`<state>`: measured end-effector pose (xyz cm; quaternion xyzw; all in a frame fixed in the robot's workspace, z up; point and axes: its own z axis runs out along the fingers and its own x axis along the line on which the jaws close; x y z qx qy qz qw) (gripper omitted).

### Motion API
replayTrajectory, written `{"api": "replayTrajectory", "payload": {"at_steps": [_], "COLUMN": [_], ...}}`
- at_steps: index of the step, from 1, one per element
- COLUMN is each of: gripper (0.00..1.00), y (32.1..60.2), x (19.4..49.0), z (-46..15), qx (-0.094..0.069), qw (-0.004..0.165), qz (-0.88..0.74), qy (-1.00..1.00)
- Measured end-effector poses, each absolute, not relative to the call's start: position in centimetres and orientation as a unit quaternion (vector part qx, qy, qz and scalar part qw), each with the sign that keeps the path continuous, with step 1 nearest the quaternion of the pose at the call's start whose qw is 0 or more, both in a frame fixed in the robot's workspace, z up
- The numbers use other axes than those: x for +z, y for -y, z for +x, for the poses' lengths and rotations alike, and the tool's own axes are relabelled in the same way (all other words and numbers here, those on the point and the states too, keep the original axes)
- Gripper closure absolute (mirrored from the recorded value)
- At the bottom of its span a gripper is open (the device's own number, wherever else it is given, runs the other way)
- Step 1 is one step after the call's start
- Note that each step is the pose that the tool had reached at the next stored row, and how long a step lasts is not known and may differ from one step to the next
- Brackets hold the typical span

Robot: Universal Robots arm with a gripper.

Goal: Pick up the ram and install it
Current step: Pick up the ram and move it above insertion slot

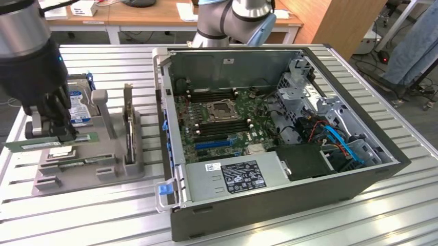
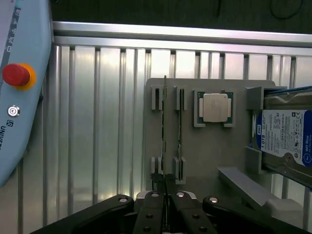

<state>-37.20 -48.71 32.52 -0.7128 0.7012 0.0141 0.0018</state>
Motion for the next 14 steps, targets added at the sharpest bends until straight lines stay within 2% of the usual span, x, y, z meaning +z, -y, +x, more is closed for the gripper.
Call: {"api": "replayTrajectory", "payload": {"at_steps": [14], "gripper": [0.89], "y": [48.7], "x": [37.0], "z": [-37.2], "qx": [0.014], "qw": [0.002], "qz": [-0.713], "qy": [-0.701]}}
